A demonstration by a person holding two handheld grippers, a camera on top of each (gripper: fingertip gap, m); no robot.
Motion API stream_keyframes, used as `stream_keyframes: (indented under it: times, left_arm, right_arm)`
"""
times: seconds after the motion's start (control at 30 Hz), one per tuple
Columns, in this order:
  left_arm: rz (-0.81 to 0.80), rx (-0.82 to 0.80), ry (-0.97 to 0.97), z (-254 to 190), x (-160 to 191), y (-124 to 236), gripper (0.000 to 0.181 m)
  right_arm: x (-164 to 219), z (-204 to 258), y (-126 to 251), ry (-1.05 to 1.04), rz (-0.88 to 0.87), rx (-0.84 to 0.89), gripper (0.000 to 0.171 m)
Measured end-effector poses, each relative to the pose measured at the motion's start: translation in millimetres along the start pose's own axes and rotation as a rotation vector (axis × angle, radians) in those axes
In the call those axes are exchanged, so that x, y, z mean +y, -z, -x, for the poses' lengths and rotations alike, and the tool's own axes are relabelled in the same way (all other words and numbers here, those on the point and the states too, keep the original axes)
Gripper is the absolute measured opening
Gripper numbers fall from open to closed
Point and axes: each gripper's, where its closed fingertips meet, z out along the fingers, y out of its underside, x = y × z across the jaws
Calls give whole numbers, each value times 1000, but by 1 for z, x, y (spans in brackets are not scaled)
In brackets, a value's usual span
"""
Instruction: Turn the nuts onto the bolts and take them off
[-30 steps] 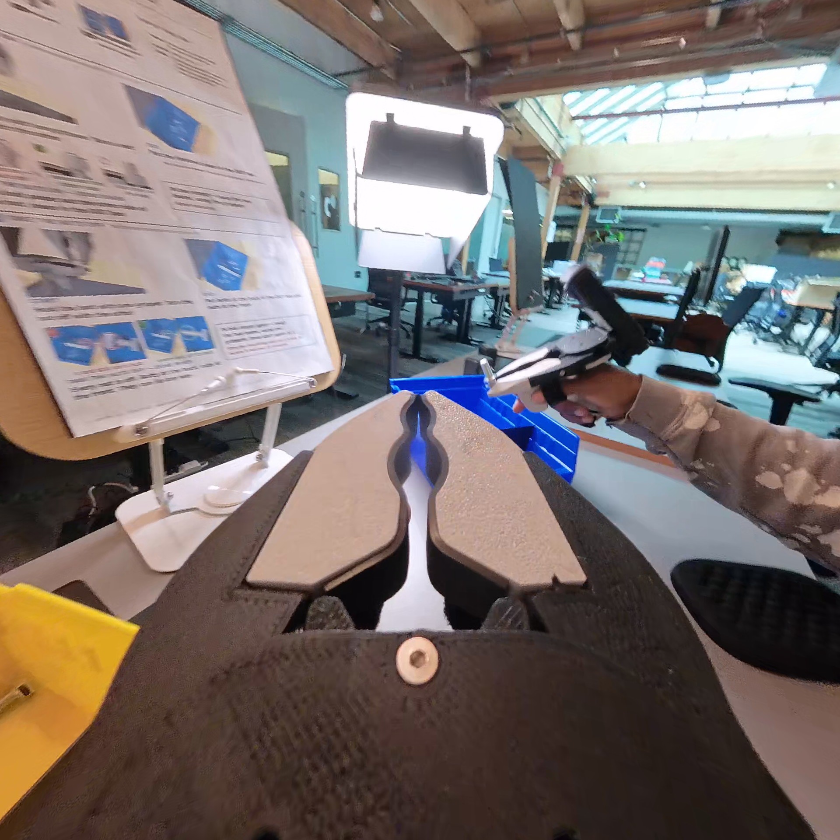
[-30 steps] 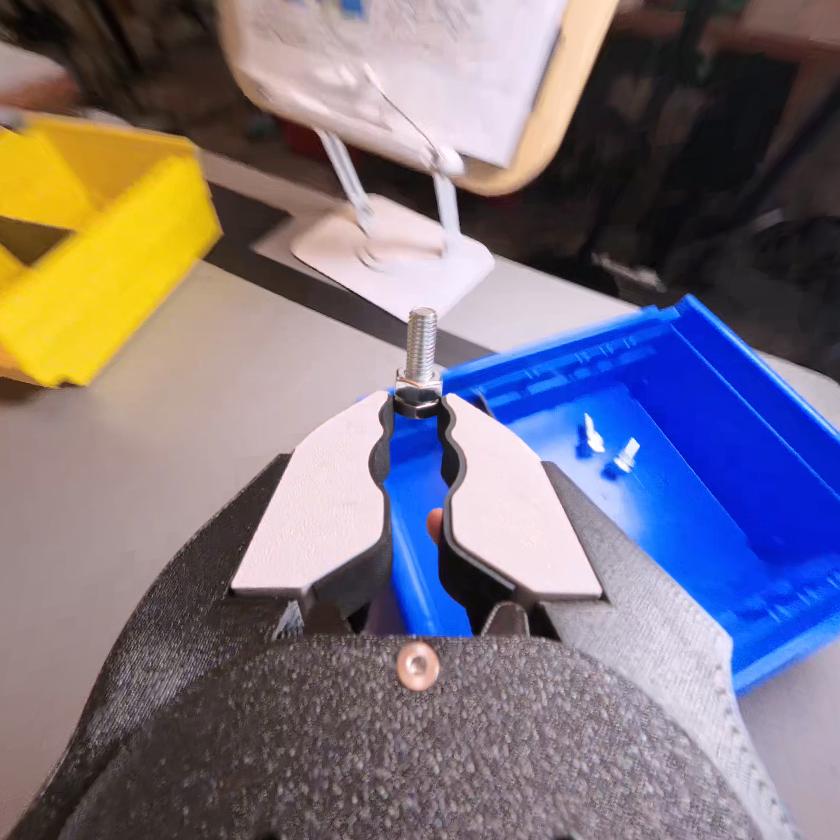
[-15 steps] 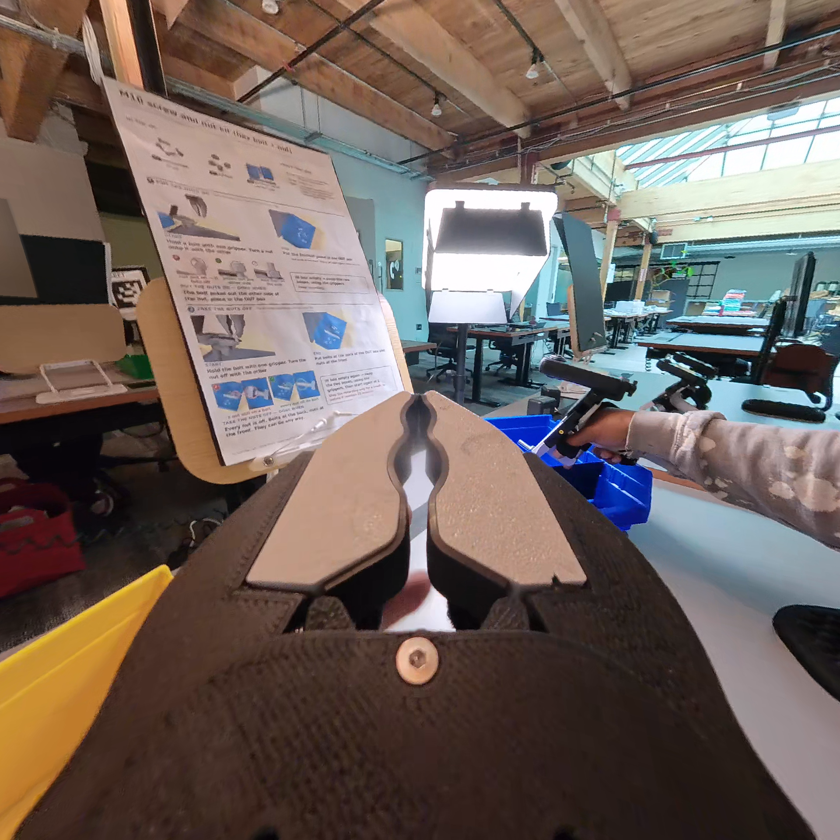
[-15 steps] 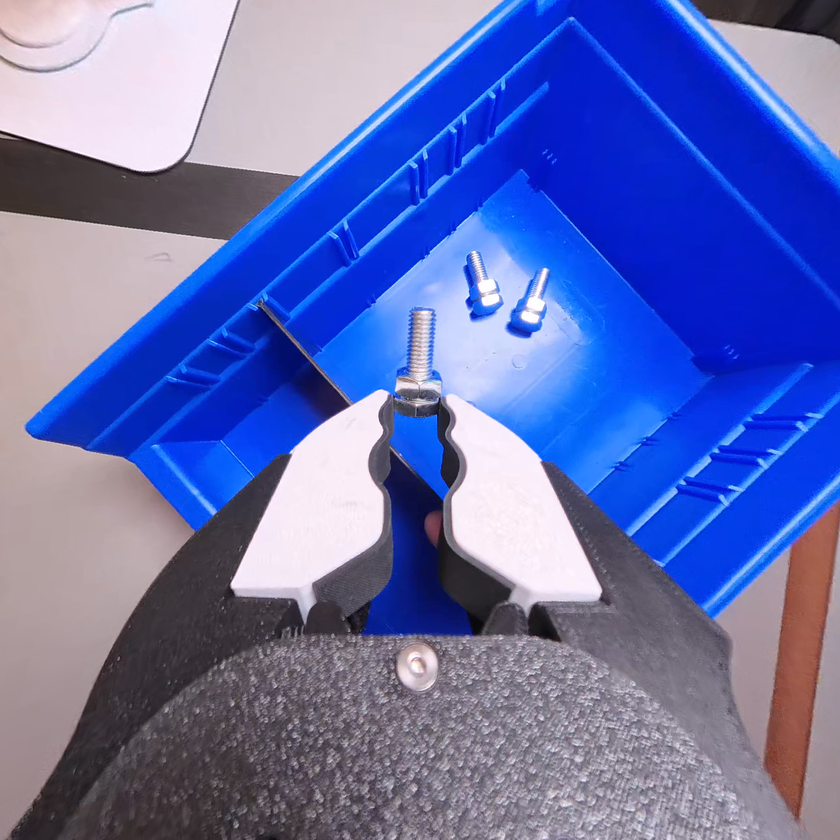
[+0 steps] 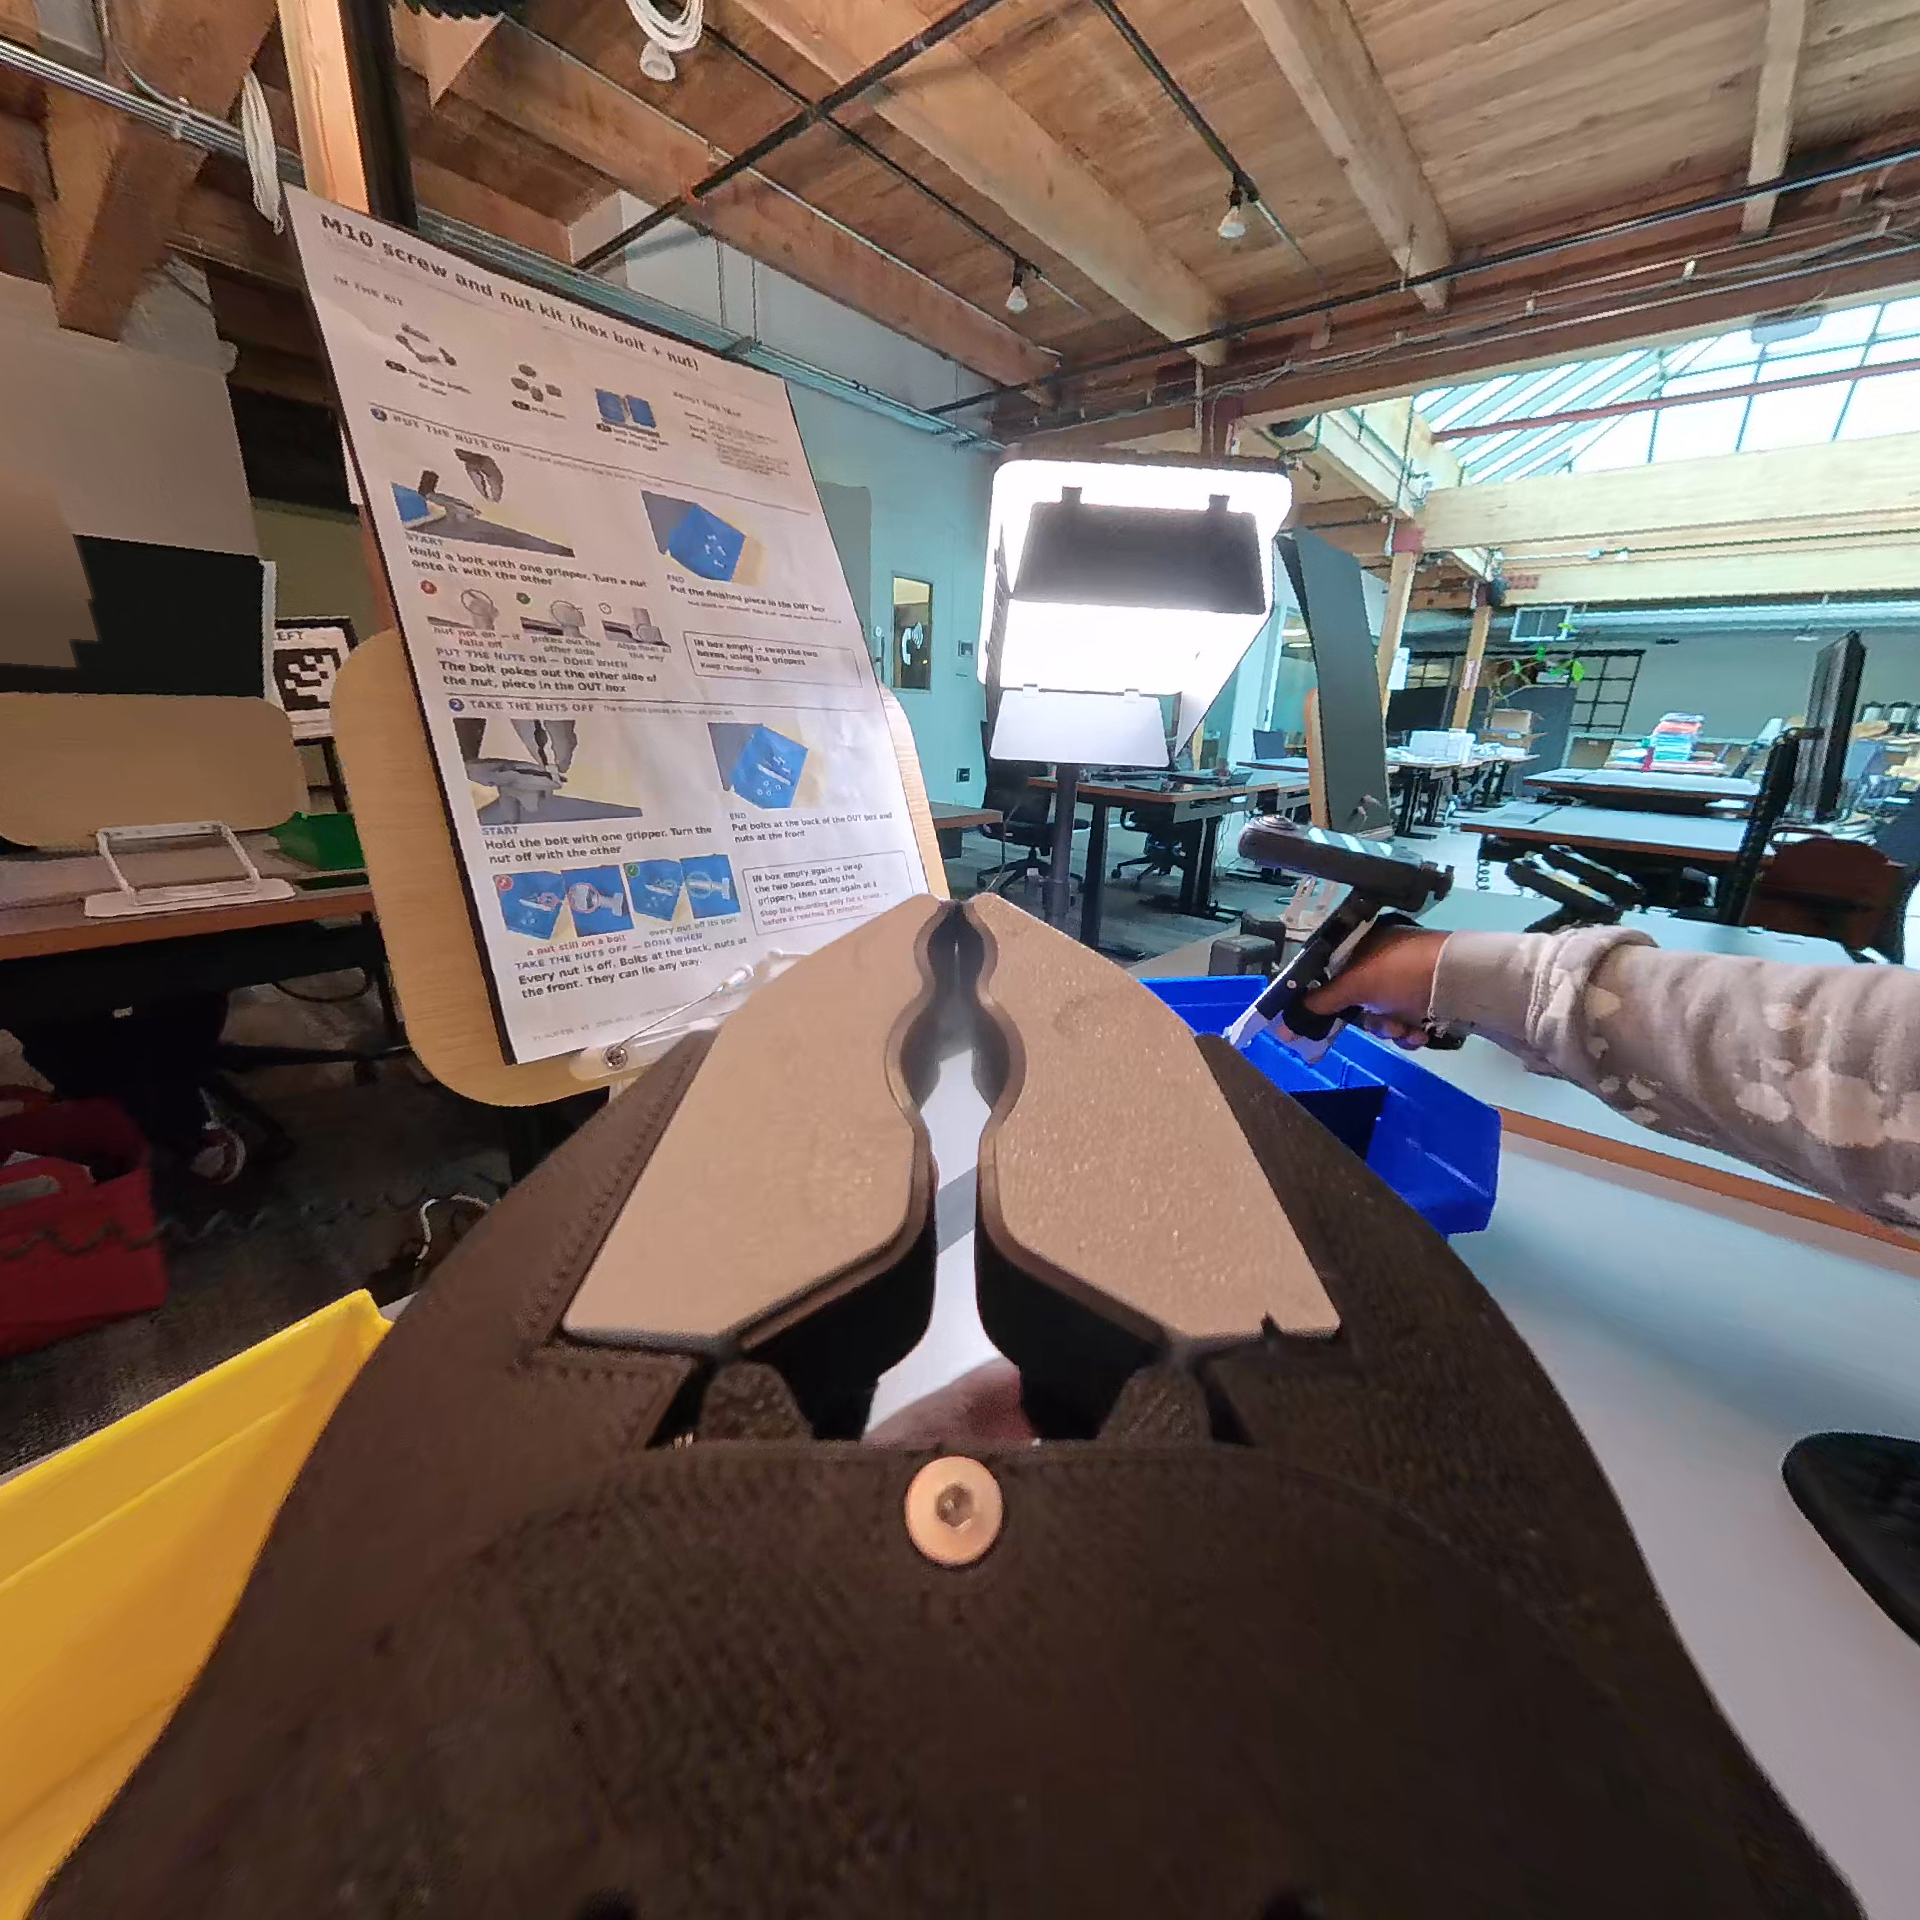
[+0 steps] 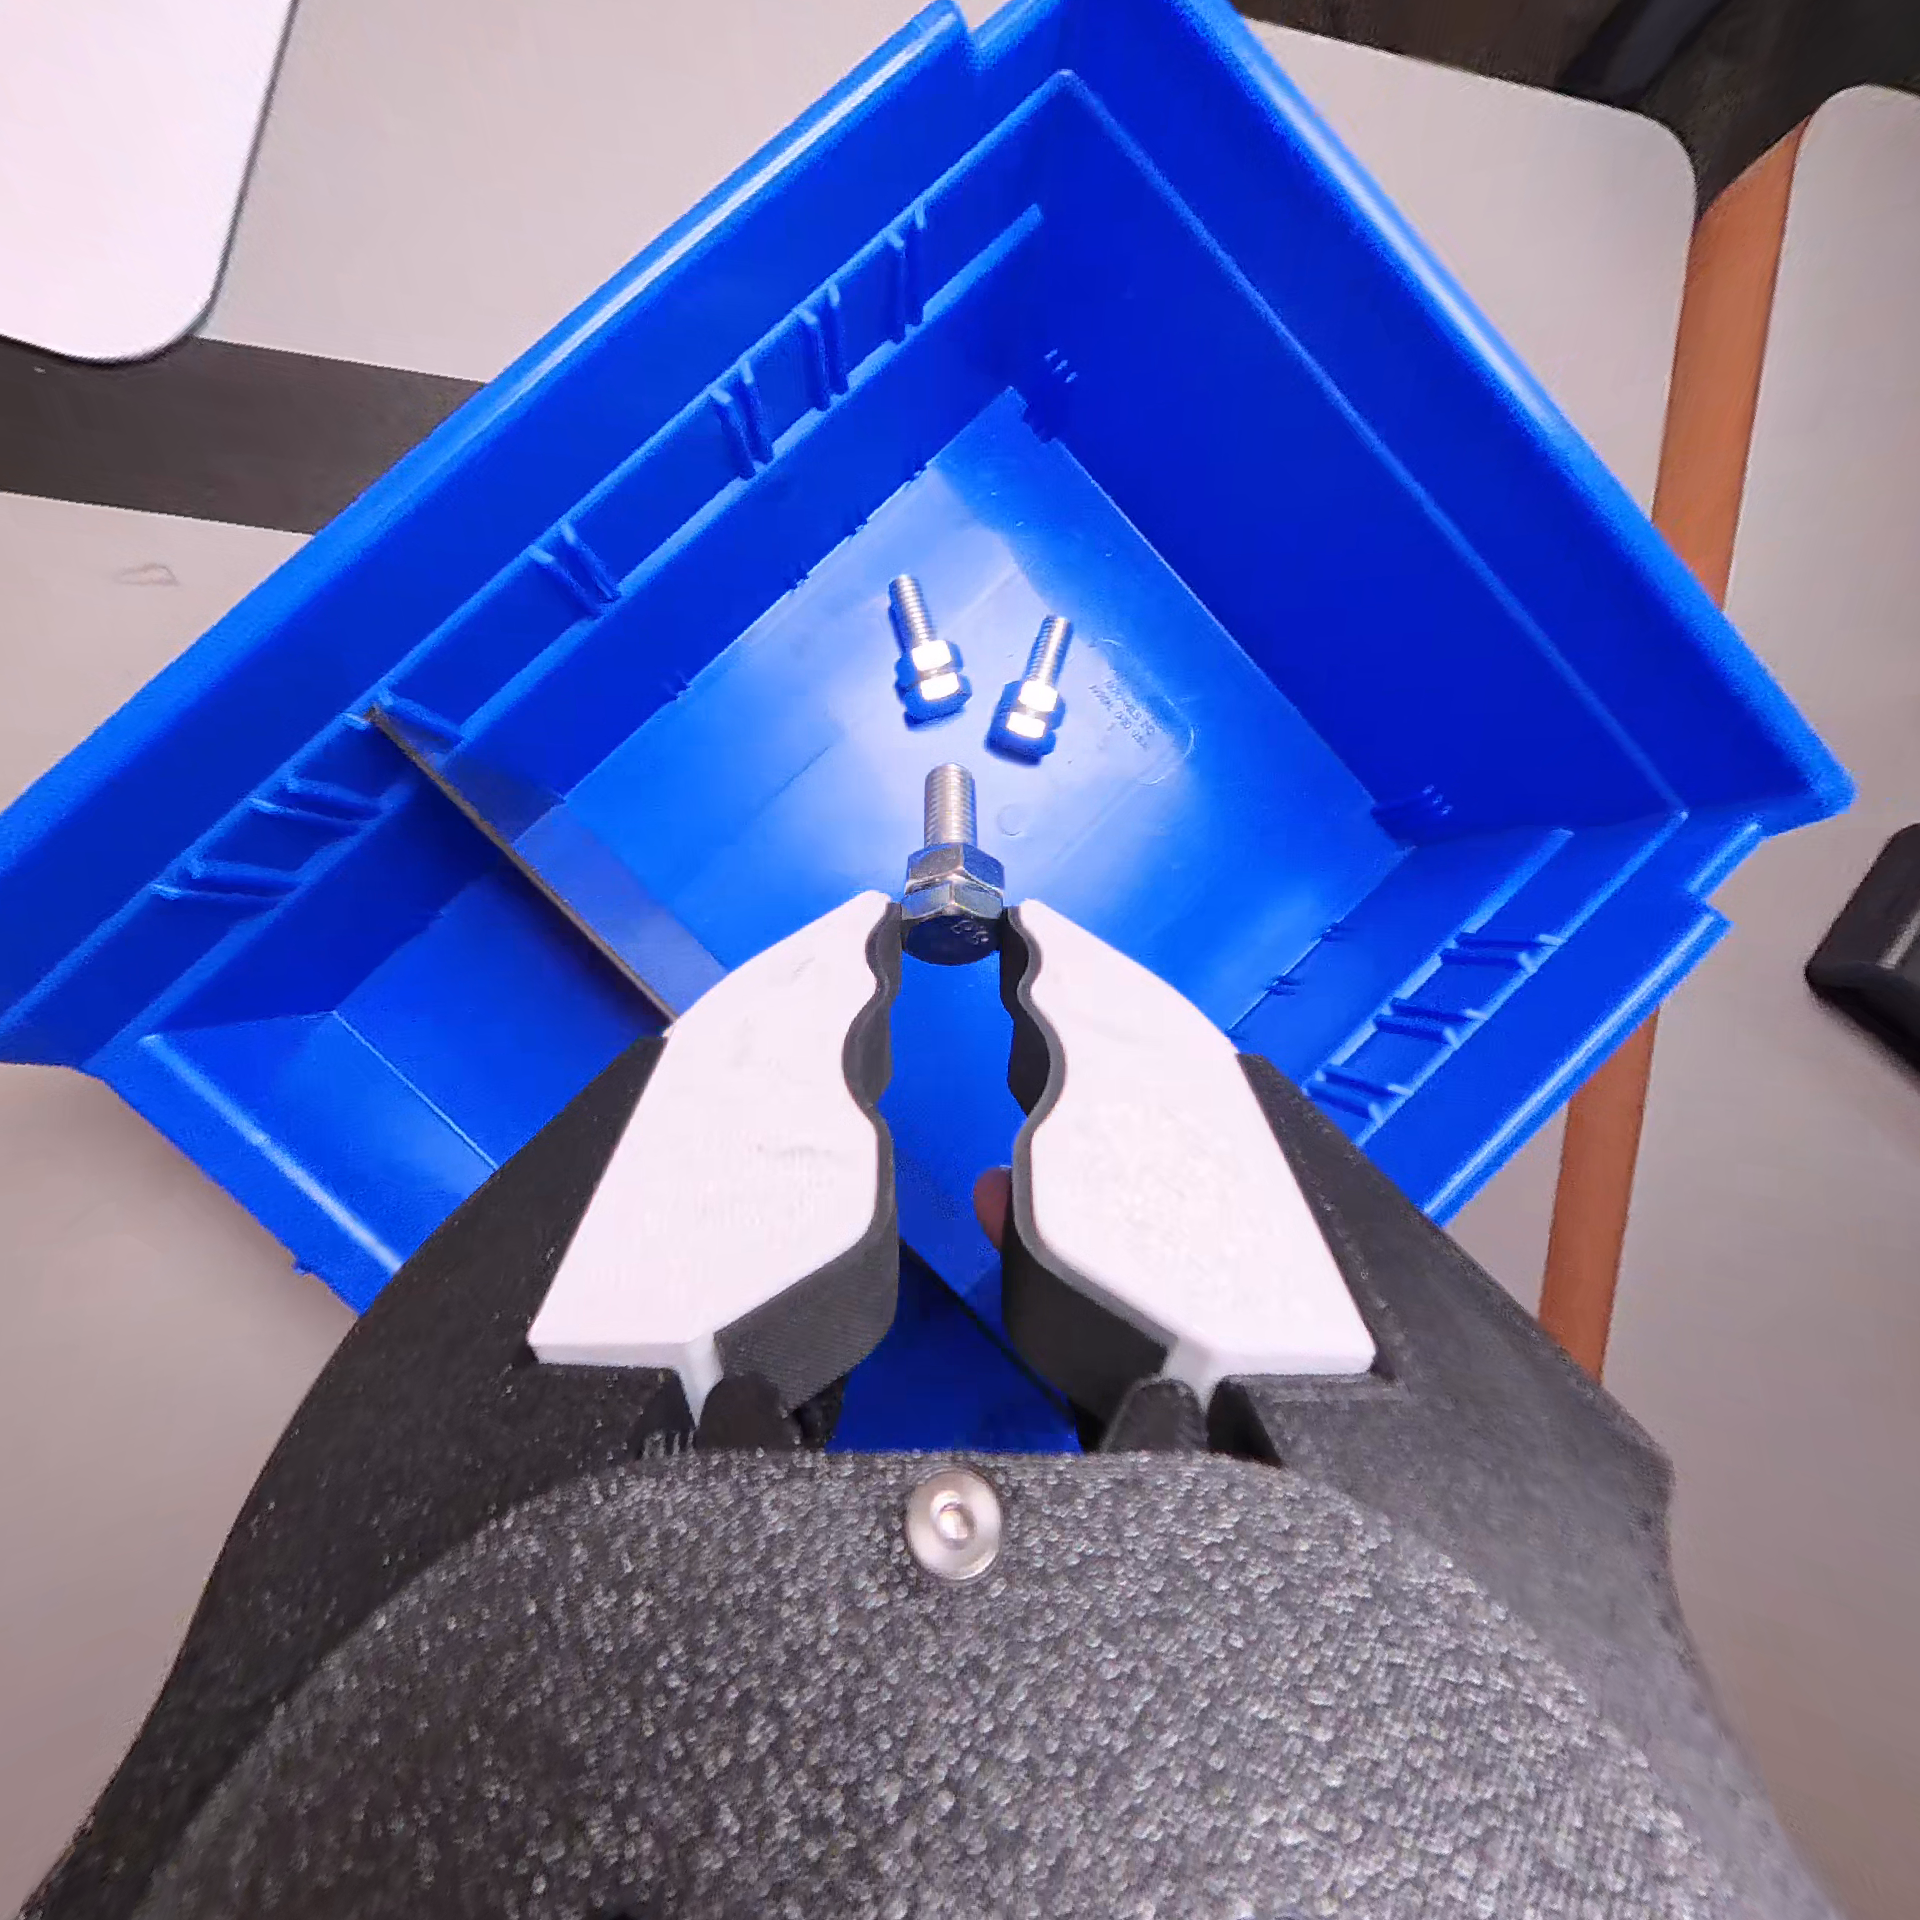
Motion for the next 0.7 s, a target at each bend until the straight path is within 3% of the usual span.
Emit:
stream_keyframes:
  times: [0.03,0.43,0.7]
  left_arm:
    - [7,-3,-4,0,2,-1,0]
    - [81,-31,49,19,16,0,0]
    - [130,-50,44,23,28,-4,0]
  right_arm:
    - [-1,-3,-3,4,5,0,18]
    - [-4,-17,-48,49,46,13,19]
    - [-27,-15,-21,62,-128,-27,19]
